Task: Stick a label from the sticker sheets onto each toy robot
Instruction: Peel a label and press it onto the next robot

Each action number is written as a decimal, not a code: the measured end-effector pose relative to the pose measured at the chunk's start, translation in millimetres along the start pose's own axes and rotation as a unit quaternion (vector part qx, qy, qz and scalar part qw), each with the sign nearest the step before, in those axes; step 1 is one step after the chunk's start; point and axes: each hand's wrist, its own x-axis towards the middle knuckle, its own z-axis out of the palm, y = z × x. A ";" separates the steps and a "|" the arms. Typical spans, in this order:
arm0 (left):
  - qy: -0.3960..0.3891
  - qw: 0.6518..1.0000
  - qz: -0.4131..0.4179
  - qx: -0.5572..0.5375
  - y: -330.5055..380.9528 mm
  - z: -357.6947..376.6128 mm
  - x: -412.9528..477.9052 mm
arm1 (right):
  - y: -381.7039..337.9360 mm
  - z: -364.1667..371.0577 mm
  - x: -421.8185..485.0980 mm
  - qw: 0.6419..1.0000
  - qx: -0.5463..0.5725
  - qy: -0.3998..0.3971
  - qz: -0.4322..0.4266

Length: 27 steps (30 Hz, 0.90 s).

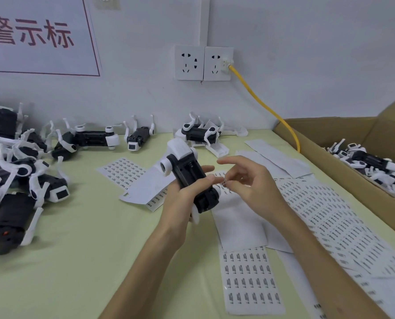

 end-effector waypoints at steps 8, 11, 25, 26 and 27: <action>-0.015 0.999 -0.028 -0.034 -3.6 -0.9 0.6 | 1.8 0.9 0.3 1.000 -0.009 0.014 -0.005; -0.007 0.988 -0.055 -0.143 -2.0 -1.6 1.0 | 1.7 4.4 2.7 0.996 0.048 0.059 0.050; -0.003 0.979 -0.039 -0.198 -0.5 2.6 -0.7 | -4.4 19.5 -1.1 0.923 0.311 0.013 0.226; -0.003 0.980 -0.039 -0.194 -1.0 2.5 -0.6 | -4.6 19.4 -1.2 0.920 0.316 0.011 0.229; -0.002 0.980 -0.039 -0.193 -0.7 2.7 -1.0 | -4.9 19.2 -1.2 0.918 0.320 0.011 0.232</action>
